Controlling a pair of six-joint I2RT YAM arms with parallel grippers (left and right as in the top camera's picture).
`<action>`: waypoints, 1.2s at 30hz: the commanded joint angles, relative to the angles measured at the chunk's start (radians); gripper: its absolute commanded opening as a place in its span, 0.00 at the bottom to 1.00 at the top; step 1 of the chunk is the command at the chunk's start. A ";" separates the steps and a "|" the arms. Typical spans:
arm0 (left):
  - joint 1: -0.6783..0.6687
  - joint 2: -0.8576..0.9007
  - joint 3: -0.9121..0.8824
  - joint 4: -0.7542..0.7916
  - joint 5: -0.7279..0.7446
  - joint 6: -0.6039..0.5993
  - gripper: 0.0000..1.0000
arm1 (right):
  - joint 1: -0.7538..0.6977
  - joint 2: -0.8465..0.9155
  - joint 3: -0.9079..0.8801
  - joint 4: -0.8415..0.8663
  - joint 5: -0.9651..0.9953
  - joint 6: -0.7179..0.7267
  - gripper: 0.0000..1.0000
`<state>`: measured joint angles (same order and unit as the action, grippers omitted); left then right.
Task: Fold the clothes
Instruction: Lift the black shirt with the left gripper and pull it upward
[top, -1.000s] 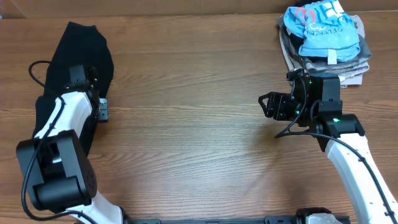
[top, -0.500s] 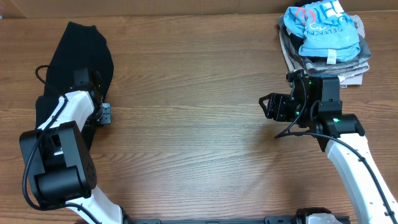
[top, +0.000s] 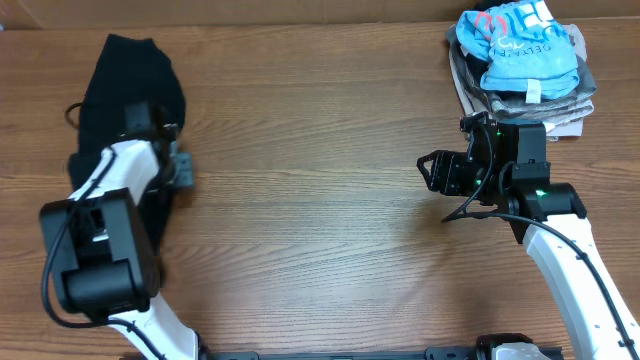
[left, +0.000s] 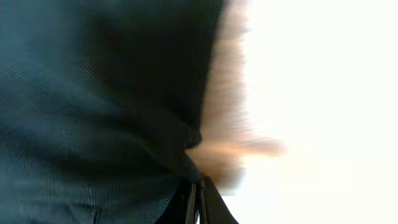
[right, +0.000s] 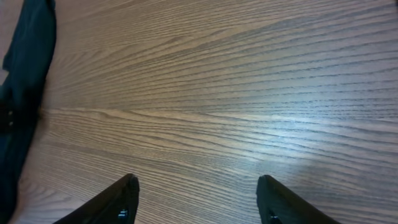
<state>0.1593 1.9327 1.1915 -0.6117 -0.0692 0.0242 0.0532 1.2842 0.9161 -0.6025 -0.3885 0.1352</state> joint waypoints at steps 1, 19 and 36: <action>-0.163 0.061 0.022 0.006 0.263 -0.089 0.04 | 0.005 0.003 0.032 0.006 -0.006 0.000 0.63; -0.454 0.061 0.470 -0.087 0.371 -0.046 0.63 | 0.003 0.003 0.032 0.006 -0.006 0.026 0.66; -0.306 0.131 0.472 -0.275 0.188 0.371 0.73 | 0.003 0.003 0.032 0.006 -0.006 0.022 0.71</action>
<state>-0.1551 2.0201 1.6684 -0.8871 0.1463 0.2531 0.0532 1.2850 0.9161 -0.6025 -0.3889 0.1566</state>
